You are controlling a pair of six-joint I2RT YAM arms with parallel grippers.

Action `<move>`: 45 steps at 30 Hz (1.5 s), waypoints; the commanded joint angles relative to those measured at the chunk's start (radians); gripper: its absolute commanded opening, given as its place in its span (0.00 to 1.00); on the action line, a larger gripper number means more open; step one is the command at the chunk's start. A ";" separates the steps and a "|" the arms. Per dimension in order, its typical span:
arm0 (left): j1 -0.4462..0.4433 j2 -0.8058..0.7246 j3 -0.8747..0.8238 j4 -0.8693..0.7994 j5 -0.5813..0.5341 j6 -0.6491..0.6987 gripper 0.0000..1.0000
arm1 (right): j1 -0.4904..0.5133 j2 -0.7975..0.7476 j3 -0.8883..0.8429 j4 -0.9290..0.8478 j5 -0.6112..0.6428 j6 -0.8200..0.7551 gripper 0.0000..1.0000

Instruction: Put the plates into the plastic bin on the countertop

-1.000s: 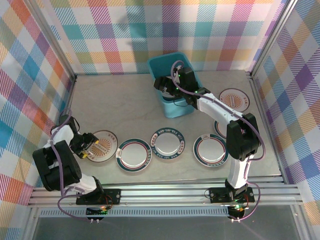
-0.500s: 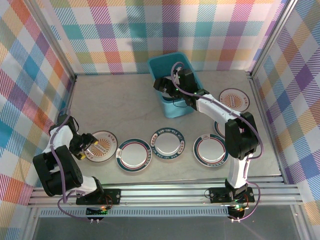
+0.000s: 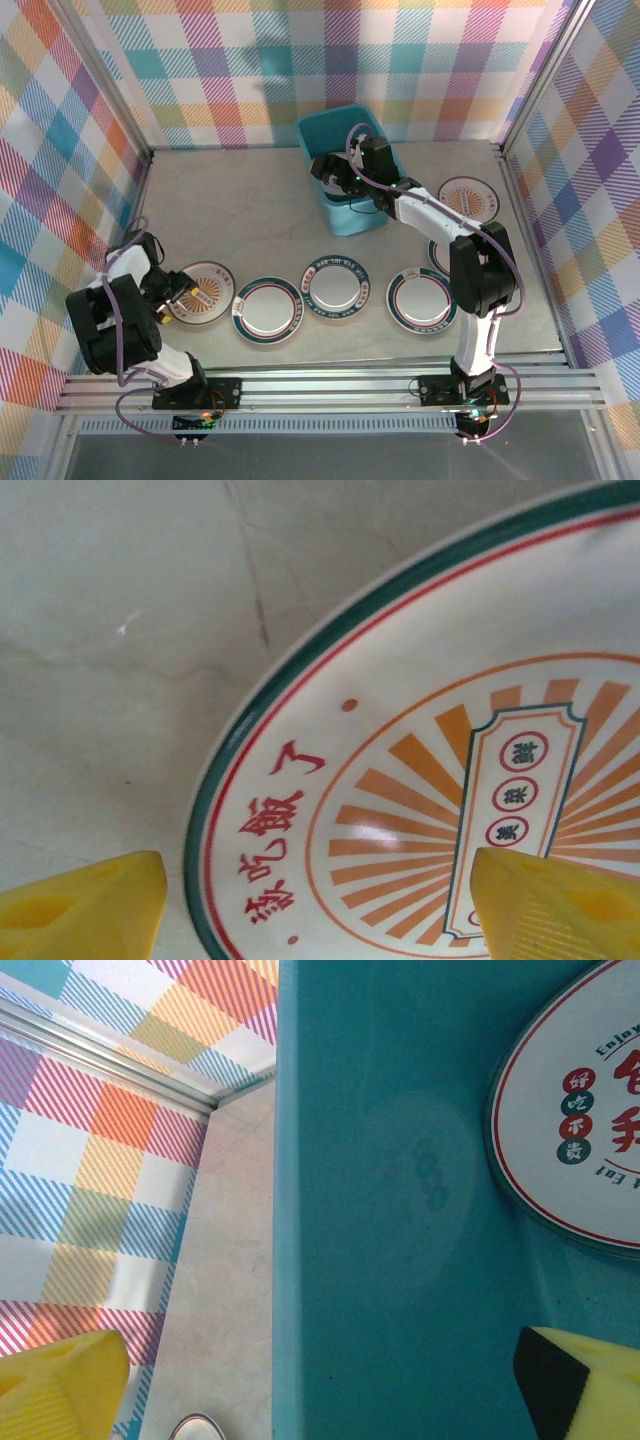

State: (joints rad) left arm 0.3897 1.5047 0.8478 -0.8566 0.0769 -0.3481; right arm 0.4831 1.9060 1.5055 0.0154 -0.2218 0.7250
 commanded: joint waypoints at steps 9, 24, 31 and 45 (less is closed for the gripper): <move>-0.027 -0.020 -0.023 0.048 0.042 -0.021 0.78 | -0.013 0.031 0.023 0.011 -0.017 0.018 0.99; -0.031 0.010 0.003 0.134 0.215 0.000 0.76 | -0.012 0.057 0.012 0.053 -0.028 0.053 0.99; -0.066 0.064 0.019 0.165 0.223 -0.009 0.75 | -0.014 0.065 0.041 0.031 -0.028 0.040 0.99; -0.068 0.051 -0.045 0.212 0.187 -0.009 0.56 | -0.014 0.047 0.034 0.021 -0.028 0.046 1.00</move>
State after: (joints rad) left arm 0.3359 1.5547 0.8337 -0.7036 0.2295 -0.3550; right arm 0.4767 1.9579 1.5185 0.0368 -0.2302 0.7704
